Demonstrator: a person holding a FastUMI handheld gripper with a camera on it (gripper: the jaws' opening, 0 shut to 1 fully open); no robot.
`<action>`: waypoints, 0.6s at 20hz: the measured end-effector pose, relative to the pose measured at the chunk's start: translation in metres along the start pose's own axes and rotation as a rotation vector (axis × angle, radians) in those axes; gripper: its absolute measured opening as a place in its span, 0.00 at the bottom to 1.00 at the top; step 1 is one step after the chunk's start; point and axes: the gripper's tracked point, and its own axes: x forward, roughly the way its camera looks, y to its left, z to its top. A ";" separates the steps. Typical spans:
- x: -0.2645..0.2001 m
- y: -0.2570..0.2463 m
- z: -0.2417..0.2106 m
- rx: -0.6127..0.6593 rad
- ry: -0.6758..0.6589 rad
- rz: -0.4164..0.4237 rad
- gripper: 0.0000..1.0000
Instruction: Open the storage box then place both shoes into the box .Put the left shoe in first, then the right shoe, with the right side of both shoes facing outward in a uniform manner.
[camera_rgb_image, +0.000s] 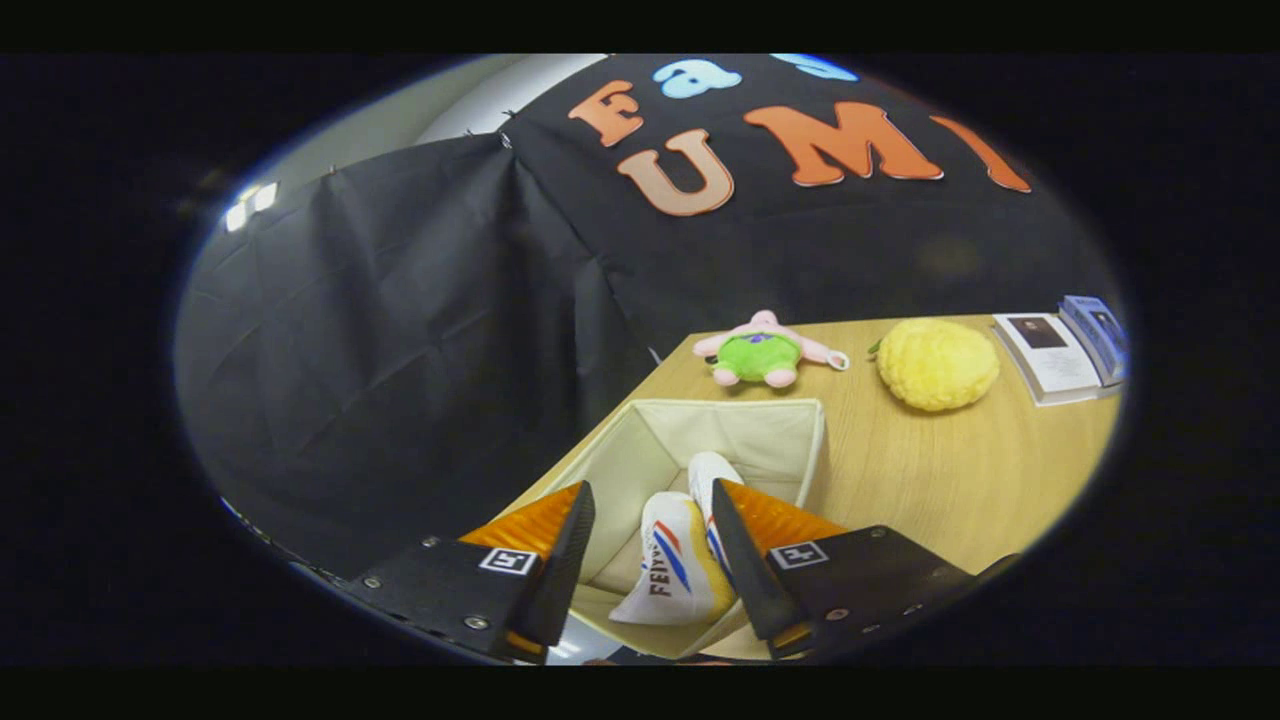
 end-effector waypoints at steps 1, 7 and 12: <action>-0.008 -0.005 0.007 -0.012 -0.035 -0.011 0.77; -0.070 -0.040 0.061 -0.071 -0.255 -0.081 0.88; -0.131 -0.079 0.084 -0.190 -0.409 -0.179 0.91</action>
